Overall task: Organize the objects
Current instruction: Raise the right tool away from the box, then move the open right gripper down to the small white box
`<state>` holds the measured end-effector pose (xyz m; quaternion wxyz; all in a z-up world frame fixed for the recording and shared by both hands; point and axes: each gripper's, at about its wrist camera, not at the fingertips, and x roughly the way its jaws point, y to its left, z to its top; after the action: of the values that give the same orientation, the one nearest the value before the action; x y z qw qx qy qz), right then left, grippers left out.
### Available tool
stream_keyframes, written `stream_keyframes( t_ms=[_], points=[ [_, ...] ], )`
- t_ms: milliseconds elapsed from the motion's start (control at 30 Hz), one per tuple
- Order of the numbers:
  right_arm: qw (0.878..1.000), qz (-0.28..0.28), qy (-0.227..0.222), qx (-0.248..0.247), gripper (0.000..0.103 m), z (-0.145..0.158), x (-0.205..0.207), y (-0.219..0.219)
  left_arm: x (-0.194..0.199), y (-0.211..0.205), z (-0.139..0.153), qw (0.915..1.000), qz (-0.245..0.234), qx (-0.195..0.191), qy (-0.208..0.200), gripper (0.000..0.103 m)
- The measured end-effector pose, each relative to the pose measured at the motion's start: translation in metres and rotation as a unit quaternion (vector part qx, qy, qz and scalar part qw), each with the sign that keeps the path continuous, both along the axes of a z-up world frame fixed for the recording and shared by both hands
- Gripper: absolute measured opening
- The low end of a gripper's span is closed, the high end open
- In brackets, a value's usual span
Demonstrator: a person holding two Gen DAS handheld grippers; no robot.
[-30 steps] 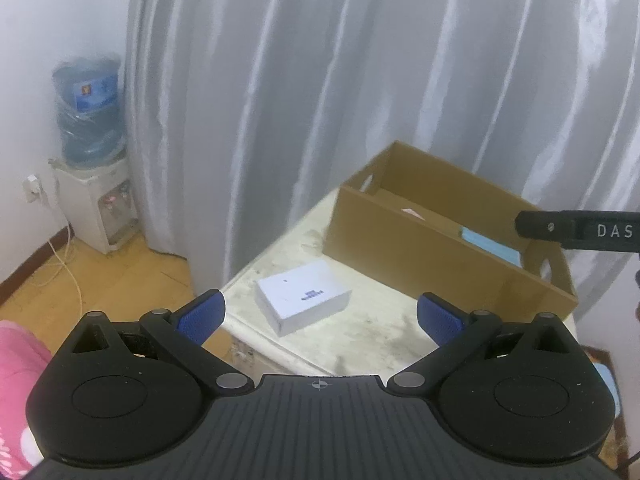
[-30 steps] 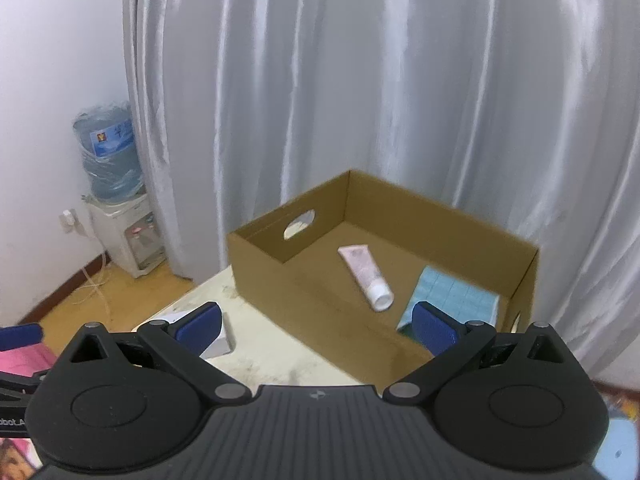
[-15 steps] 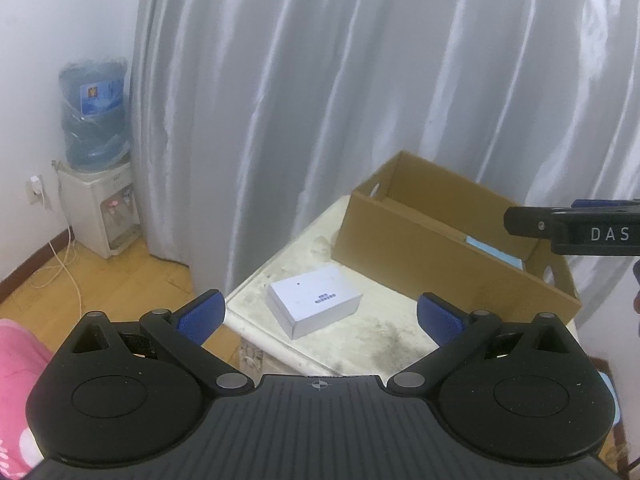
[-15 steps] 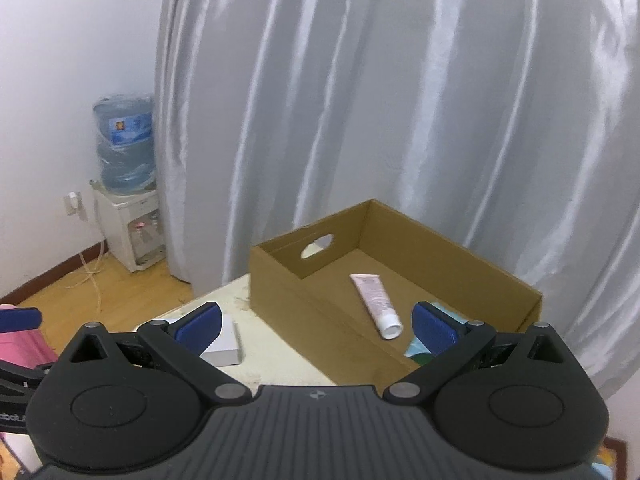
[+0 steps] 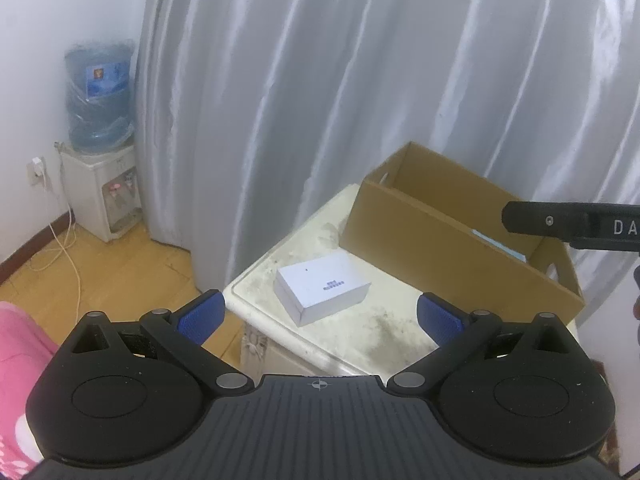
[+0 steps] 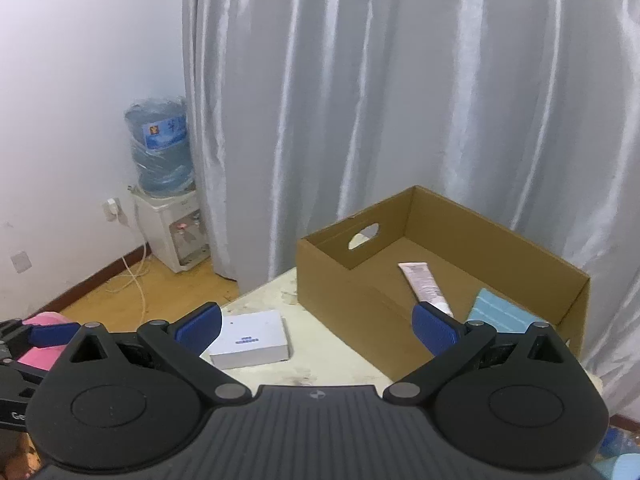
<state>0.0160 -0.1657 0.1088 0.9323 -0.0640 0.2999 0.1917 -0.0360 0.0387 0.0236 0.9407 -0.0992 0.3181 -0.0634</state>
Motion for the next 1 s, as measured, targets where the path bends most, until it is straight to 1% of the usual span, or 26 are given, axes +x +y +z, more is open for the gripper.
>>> stream_keyframes(
  t_ms=[133, 233, 400, 533, 667, 800, 867, 1000],
  points=[
    [1.000, 0.006, 0.010, 0.024, 0.103, -0.001, 0.002, -0.003, -0.001, -0.001, 0.000, 1.0000, -0.005, 0.008, 0.001, 0.103],
    [0.998, 0.010, 0.025, 0.049, 0.103, -0.003, 0.006, -0.007, -0.001, 0.002, -0.003, 0.9999, -0.008, 0.006, 0.003, 0.103],
    [0.993, 0.012, 0.067, 0.095, 0.103, -0.011, 0.016, -0.011, 0.006, 0.008, -0.009, 0.9998, -0.017, -0.004, 0.010, 0.103],
    [0.986, 0.010, 0.109, 0.126, 0.103, -0.026, 0.029, -0.013, 0.017, 0.008, -0.014, 0.9993, -0.029, -0.003, 0.024, 0.103],
    [0.977, 0.006, 0.150, 0.154, 0.103, -0.044, 0.049, -0.008, 0.037, 0.008, -0.022, 0.9977, -0.051, -0.020, 0.040, 0.103],
    [0.964, 0.006, 0.192, 0.182, 0.103, -0.070, 0.077, 0.004, 0.064, 0.006, -0.035, 0.9949, -0.065, -0.034, 0.069, 0.103],
    [0.960, 0.005, 0.210, 0.186, 0.103, -0.085, 0.092, 0.014, 0.080, 0.005, -0.044, 0.9924, -0.073, -0.042, 0.090, 0.102],
    [0.954, -0.007, 0.248, 0.172, 0.094, -0.119, 0.124, 0.033, 0.109, 0.007, -0.060, 0.9865, -0.079, -0.062, 0.129, 0.101]
  ],
)
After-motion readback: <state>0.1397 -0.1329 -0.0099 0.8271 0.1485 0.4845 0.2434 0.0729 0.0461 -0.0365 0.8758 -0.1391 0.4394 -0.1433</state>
